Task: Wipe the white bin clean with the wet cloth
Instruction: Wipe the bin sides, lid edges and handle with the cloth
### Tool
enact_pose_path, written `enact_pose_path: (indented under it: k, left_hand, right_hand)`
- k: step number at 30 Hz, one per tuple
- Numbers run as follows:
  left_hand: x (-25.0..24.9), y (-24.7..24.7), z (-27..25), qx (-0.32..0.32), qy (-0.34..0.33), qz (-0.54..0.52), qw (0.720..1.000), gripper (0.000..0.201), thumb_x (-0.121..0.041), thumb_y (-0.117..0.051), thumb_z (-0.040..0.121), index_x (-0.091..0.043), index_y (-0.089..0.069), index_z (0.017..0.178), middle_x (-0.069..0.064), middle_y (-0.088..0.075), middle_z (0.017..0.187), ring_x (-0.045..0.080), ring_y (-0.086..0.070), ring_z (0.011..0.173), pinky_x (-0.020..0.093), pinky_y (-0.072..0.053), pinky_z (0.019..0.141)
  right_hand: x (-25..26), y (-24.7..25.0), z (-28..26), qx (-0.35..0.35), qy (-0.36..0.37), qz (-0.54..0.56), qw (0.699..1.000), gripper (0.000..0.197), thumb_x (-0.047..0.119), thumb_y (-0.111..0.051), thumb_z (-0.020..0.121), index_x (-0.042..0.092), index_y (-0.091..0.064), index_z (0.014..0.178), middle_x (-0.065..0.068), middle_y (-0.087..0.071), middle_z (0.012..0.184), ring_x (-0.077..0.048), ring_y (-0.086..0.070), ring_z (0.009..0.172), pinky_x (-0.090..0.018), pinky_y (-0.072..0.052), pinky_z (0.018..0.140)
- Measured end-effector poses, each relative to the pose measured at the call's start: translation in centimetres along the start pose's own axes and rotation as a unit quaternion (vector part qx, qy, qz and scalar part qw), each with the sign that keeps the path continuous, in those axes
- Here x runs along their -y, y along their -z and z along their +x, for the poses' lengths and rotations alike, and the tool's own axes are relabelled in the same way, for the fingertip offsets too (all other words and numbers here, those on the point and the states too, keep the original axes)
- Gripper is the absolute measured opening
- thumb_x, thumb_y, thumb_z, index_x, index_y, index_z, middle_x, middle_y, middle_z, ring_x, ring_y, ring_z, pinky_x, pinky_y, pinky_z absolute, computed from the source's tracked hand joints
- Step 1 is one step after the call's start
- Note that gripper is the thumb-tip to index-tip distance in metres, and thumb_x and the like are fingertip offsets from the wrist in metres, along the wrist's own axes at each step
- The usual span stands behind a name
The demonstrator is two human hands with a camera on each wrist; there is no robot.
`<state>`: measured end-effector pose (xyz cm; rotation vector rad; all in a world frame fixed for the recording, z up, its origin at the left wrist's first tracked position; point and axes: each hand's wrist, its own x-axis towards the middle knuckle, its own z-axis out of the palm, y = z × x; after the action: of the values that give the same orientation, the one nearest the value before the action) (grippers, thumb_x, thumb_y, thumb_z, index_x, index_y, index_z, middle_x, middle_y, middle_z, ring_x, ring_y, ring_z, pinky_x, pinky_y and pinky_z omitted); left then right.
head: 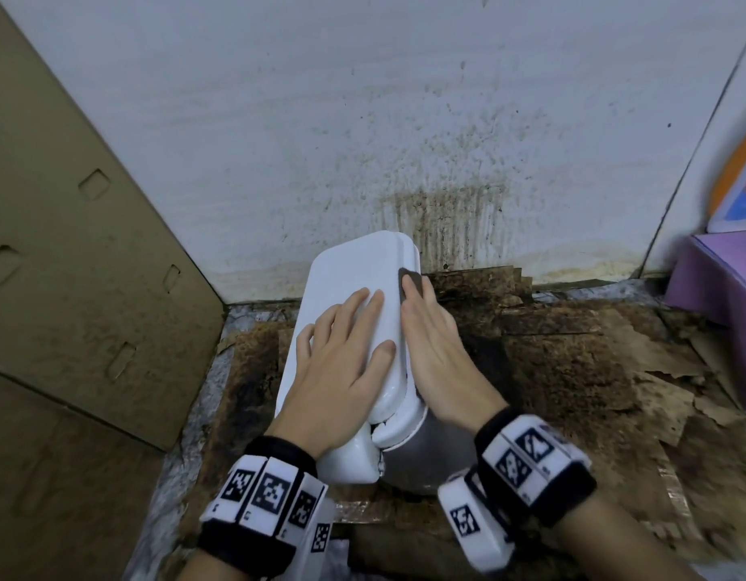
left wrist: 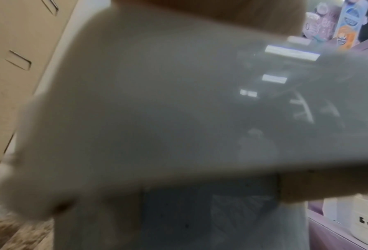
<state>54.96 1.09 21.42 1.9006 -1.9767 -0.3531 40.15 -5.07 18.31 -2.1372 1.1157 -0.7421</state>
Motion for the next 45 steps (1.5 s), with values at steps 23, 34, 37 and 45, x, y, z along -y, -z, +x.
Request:
enact_pose_path:
  k: [23,34,37,45]
  left_hand:
    - [0.1,0.1,-0.1,-0.005,0.001,-0.008,1.0,0.067,-0.06,-0.012,0.097,-0.042,-0.012,0.161,-0.021,-0.008,0.167,0.002,-0.001,0.152,0.034,-0.001,0.122]
    - [-0.4,-0.2,-0.1,-0.007,-0.003,0.001,1.0,0.07,-0.061,-0.01,0.094,-0.04,-0.013,0.161,-0.02,-0.008,0.167,0.0,-0.001,0.15,0.032,-0.001,0.12]
    - [-0.4,-0.2,0.0,-0.006,-0.002,-0.001,1.0,0.07,-0.061,-0.01,0.094,-0.041,-0.012,0.161,-0.02,-0.007,0.167,0.0,-0.001,0.15,0.03,0.0,0.12]
    - [0.0,0.0,0.0,-0.009,0.003,0.0,1.0,0.069,-0.061,-0.01,0.096,-0.041,-0.012,0.162,-0.019,-0.008,0.168,0.002,-0.001,0.151,0.031,0.0,0.121]
  right_hand:
    - [0.6,0.3,1.0,-0.013,-0.115,0.289,0.95,0.049,0.062,-0.012,0.104,0.058,-0.013,0.153,0.033,0.004,0.163,0.008,0.005,0.15,-0.045,-0.003,0.127]
    - [5.3,-3.7,-6.1,-0.18,-0.121,0.3,0.929,0.046,0.04,-0.018,0.109,0.045,-0.022,0.155,0.047,-0.009,0.154,0.016,-0.002,0.147,-0.036,-0.008,0.127]
    - [5.5,-4.2,-6.0,-0.196,-0.126,0.284,0.93,0.05,0.044,-0.017,0.104,0.045,-0.023,0.154,0.05,-0.009,0.152,0.016,-0.002,0.147,-0.034,-0.007,0.127]
    - [3.7,-0.3,-1.3,-0.059,-0.127,0.257,0.956,0.049,0.043,-0.017,0.11,0.04,-0.012,0.159,0.023,0.002,0.166,0.007,0.003,0.151,-0.032,-0.004,0.127]
